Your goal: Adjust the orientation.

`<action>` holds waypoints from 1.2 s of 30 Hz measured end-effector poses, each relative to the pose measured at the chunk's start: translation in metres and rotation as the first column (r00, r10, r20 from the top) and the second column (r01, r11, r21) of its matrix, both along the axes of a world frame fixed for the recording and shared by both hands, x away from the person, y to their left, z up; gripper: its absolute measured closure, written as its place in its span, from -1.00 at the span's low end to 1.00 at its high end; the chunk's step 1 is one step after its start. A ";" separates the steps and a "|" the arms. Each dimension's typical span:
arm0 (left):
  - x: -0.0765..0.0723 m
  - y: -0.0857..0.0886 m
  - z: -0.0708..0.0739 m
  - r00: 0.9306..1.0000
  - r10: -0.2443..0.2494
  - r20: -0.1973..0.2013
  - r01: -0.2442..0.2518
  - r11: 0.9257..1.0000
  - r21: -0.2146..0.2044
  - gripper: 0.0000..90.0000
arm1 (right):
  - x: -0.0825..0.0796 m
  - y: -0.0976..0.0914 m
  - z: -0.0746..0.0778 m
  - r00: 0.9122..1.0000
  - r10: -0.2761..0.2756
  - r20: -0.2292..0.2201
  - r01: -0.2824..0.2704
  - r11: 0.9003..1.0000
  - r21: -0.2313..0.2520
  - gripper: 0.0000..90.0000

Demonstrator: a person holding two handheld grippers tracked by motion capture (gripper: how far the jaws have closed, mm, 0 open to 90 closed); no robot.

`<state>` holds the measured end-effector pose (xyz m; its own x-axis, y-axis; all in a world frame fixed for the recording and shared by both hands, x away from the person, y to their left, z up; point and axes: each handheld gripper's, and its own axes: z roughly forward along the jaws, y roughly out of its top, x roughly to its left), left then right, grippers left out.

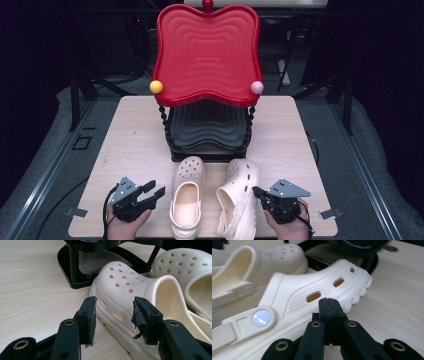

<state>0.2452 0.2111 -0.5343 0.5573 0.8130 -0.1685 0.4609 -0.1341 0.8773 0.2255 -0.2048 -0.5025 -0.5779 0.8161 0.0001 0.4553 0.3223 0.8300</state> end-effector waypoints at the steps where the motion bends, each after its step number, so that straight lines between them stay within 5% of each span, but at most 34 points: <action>1: 0.000 0.000 0.000 1.000 -0.002 -0.002 0.002 1.000 0.006 0.19 | 0.001 -0.005 -0.001 1.000 -0.019 -0.012 0.019 1.000 -0.009 1.00; 4: 0.000 -0.002 0.000 1.000 -0.005 0.000 0.005 1.000 0.000 0.19 | 0.006 -0.018 -0.010 0.995 -0.078 -0.061 0.078 0.997 -0.005 1.00; 6: 0.001 -0.003 -0.001 1.000 -0.015 -0.003 0.015 1.000 0.013 0.19 | 0.010 -0.023 -0.014 0.993 -0.084 -0.081 0.086 0.996 0.021 1.00; 14: 0.001 -0.006 -0.002 1.000 -0.026 -0.005 0.026 0.999 0.020 0.19 | 0.028 -0.036 -0.041 0.972 -0.121 -0.201 0.123 0.992 -0.003 1.00; 16: 0.001 -0.007 -0.003 1.000 -0.025 0.000 0.025 1.000 0.013 0.19 | 0.029 -0.037 -0.042 0.969 -0.120 -0.215 0.129 0.991 0.030 1.00; 20: 0.001 -0.007 -0.003 1.000 -0.030 -0.002 0.030 0.999 0.012 0.19 | 0.028 -0.037 -0.041 0.972 -0.120 -0.201 0.125 0.992 0.012 1.00; 22: -0.001 -0.008 -0.002 0.999 -0.037 0.000 0.037 0.999 0.014 0.19 | 0.023 -0.036 -0.034 0.978 -0.137 -0.157 0.139 0.990 0.005 0.93; 26: -0.002 -0.011 -0.002 0.999 -0.045 0.005 0.045 0.999 0.019 0.19 | 0.012 -0.038 -0.020 0.986 -0.140 -0.090 0.145 0.988 0.048 0.72; 31: -0.003 -0.014 -0.001 0.998 -0.059 0.001 0.059 0.998 0.027 0.17 | 0.003 -0.027 -0.008 0.996 -0.081 -0.026 0.082 0.994 0.071 0.48; 36: -0.005 -0.022 -0.002 0.996 -0.086 0.011 0.086 0.996 0.027 0.07 | 0.005 -0.012 -0.017 0.998 -0.054 -0.043 0.053 0.999 -0.011 0.46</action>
<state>0.2403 0.1895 -0.5358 0.6272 0.7660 -0.1408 0.4362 -0.1958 0.8783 0.2301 -0.2168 -0.5195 -0.5328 0.8461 0.0160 0.5075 0.3044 0.8061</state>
